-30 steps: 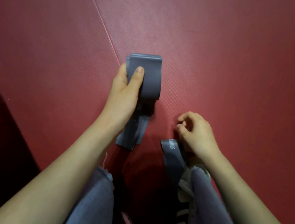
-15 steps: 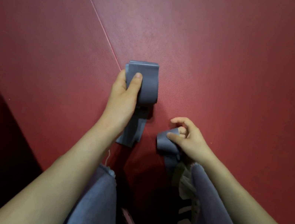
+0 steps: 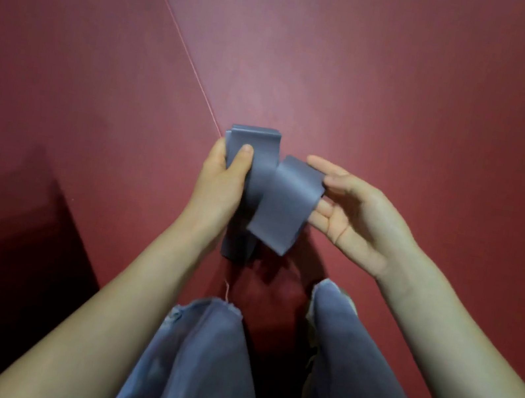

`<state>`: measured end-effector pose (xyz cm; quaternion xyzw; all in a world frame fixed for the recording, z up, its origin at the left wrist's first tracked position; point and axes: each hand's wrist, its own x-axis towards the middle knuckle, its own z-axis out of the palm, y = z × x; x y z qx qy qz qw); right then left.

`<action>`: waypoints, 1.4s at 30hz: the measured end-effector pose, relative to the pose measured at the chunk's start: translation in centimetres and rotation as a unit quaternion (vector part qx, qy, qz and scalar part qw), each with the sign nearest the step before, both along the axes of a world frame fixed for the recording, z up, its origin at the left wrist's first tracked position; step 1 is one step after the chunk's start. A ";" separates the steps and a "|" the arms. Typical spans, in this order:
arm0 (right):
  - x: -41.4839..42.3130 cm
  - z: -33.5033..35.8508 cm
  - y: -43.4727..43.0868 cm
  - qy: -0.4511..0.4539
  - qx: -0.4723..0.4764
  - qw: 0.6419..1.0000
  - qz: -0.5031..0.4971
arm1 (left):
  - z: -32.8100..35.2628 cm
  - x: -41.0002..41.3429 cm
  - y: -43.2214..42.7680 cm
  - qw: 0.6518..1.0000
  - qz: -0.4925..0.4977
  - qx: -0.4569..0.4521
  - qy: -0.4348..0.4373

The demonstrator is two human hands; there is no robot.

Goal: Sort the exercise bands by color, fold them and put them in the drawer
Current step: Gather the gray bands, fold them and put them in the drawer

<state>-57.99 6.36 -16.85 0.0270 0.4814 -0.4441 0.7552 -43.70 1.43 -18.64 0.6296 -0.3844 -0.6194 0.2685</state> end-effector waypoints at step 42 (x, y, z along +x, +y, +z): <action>7.4 36.2 16.8 0.738 -0.381 0.543 0.129 | 34.7 5.5 18.6 0.978 0.062 -0.123 0.154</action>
